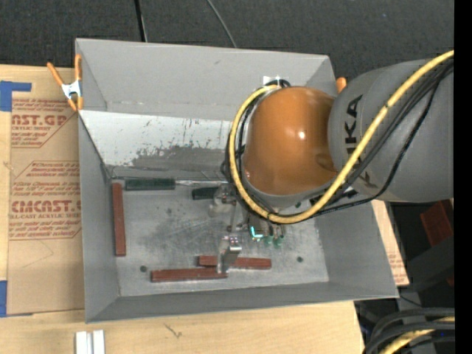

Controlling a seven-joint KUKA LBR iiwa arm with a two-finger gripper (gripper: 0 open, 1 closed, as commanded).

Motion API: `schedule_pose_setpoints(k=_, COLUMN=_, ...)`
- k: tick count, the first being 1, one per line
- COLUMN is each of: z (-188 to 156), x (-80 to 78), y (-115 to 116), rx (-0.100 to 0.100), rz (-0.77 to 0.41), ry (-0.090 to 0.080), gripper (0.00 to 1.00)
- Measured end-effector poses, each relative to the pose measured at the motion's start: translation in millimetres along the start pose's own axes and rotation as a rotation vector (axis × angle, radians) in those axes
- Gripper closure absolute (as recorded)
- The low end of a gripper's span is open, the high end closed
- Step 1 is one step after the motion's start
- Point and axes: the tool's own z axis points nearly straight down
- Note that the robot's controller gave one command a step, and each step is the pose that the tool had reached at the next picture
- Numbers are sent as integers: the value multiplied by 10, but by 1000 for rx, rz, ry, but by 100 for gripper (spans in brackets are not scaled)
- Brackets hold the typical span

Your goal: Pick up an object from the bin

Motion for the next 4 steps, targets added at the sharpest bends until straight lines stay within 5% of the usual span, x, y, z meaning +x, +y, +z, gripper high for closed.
schedule_pose_setpoints(k=1, z=-35, x=-18, y=-5, rx=-1, rz=1, ry=-8, gripper=0)
schedule_pose_setpoints(k=2, z=411, x=-61, y=5, rx=0, rz=-101, ry=-12, gripper=0)
schedule_pose_setpoints(k=3, z=1403, x=-129, y=-508, rx=-1, rz=-161, ry=-9, gripper=100)
schedule_pose_setpoints(k=4, z=1403, x=-129, y=-508, rx=-1, rz=-161, ry=-9, gripper=100)
